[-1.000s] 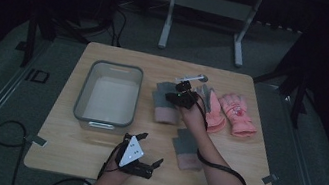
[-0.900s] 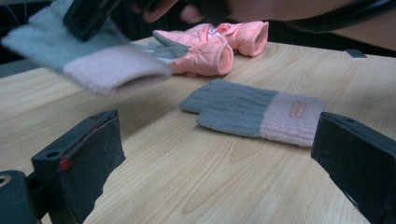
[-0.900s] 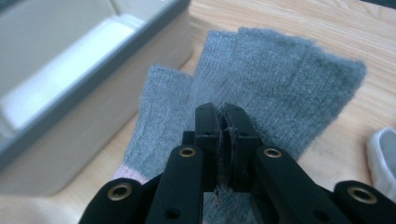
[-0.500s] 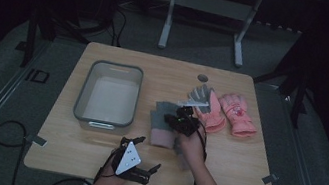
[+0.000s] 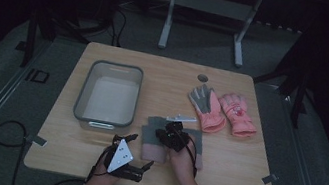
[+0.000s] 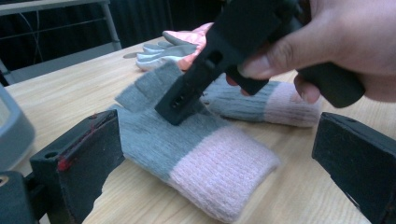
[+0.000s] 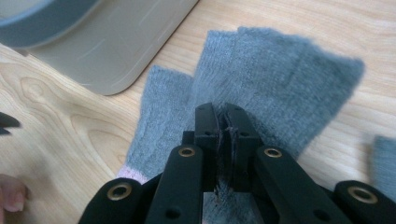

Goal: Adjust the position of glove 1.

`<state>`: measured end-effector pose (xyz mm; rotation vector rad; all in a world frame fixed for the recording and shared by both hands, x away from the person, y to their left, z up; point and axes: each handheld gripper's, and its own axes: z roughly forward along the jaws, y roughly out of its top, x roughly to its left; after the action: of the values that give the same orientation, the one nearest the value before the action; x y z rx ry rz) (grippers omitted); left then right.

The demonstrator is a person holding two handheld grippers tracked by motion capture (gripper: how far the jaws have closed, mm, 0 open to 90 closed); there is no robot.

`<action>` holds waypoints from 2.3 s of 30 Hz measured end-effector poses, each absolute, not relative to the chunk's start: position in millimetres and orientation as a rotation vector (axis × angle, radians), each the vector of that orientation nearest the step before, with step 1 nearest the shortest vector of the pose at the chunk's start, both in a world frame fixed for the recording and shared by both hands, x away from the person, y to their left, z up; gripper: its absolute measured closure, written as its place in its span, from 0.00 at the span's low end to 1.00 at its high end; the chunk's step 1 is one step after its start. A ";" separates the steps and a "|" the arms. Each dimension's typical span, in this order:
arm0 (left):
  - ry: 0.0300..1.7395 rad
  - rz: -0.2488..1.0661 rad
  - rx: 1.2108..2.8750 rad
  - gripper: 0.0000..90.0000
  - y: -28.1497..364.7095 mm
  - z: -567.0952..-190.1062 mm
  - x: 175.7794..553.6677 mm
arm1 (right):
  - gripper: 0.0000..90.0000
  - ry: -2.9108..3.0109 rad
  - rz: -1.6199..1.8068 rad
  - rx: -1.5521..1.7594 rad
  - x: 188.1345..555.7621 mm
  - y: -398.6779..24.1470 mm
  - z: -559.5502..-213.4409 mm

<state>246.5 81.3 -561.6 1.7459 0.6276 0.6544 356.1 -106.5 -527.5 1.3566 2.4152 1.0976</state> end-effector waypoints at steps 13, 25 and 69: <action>0.631 0.657 1.773 0.01 80.2 -566.4 253.0 | 0.90 2.383 1.054 1.384 362.7 -99.6 -550.9; 0.648 0.638 1.767 0.01 80.5 -566.3 255.1 | 0.82 2.386 1.093 1.344 360.3 -105.6 -548.3; 0.649 0.648 1.755 0.01 80.8 -566.4 255.2 | 0.95 2.369 0.964 1.143 344.9 -210.7 -521.6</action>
<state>255.2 80.8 -566.4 1.7547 0.6493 0.6478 344.9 -210.7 -521.6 1.1433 2.3690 0.9637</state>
